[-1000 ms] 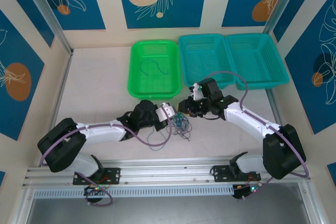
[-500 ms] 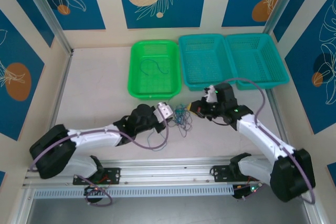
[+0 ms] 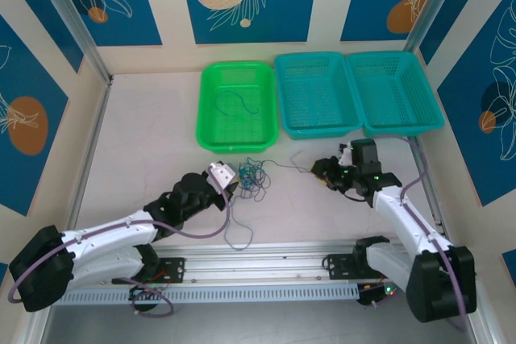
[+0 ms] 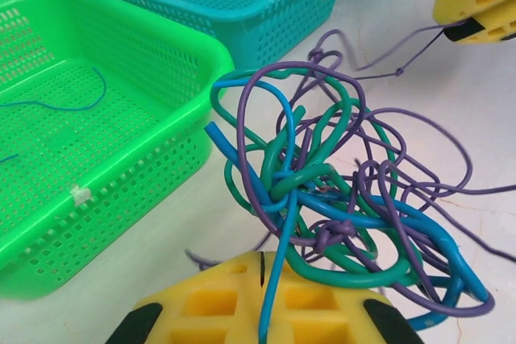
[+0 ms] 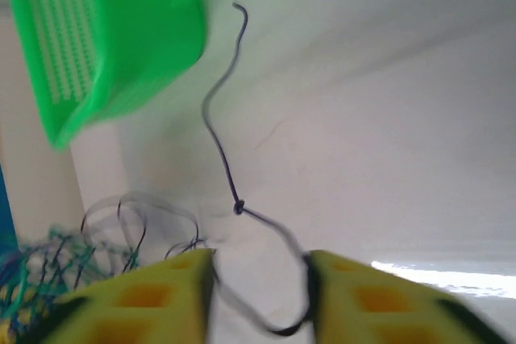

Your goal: Untangle the cables

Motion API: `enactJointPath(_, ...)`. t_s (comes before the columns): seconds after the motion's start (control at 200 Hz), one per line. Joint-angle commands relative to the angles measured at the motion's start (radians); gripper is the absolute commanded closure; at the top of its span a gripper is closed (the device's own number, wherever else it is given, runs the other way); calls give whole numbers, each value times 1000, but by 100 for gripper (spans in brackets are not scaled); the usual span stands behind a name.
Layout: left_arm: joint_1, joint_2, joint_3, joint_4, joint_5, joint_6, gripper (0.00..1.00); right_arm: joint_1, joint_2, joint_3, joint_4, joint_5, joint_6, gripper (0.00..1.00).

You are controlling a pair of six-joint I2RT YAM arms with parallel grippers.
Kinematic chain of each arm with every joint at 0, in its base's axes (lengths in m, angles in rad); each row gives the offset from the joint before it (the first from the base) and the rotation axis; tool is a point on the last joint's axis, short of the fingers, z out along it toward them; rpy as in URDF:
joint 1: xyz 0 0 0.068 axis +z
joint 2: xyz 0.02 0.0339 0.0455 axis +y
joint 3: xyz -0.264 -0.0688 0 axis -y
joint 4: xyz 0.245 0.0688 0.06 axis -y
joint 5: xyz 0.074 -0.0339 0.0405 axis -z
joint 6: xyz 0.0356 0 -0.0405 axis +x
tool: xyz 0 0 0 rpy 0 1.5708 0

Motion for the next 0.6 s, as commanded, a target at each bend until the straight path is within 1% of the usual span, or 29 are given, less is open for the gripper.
enactJointPath(0.0, 9, 39, 6, 61, 89, 13, 100, 179, -40, 116, -103, 182, -158, 18)
enactJointPath(0.05, 9, 68, 14, 75, 115, 21, 100, 244, -52, 136, -98, 223, -185, 17)
enactJointPath(0.15, 9, 112, 36, 88, 128, 30, 100, 344, -52, 135, -4, 184, -225, 16)
enactJointPath(0.245, 10, 130, 49, 106, 136, 32, 100, 417, 4, 126, 74, 179, -242, 16)
enactJointPath(0.305, 9, 136, 54, 118, 141, 25, 100, 441, 51, 110, 135, 161, -241, 18)
enactJointPath(0.375, 10, 141, 60, 127, 148, 10, 100, 451, 111, 89, 213, 112, -213, 18)
enactJointPath(0.415, 9, 144, 61, 133, 153, 0, 100, 455, 145, 74, 270, 71, -202, 16)
enactJointPath(0.51, 9, 152, 58, 167, 170, -29, 100, 466, 220, 55, 363, 25, -189, 12)
enactJointPath(0.595, 9, 164, 51, 203, 186, -54, 100, 466, 278, 60, 427, -17, -157, 12)
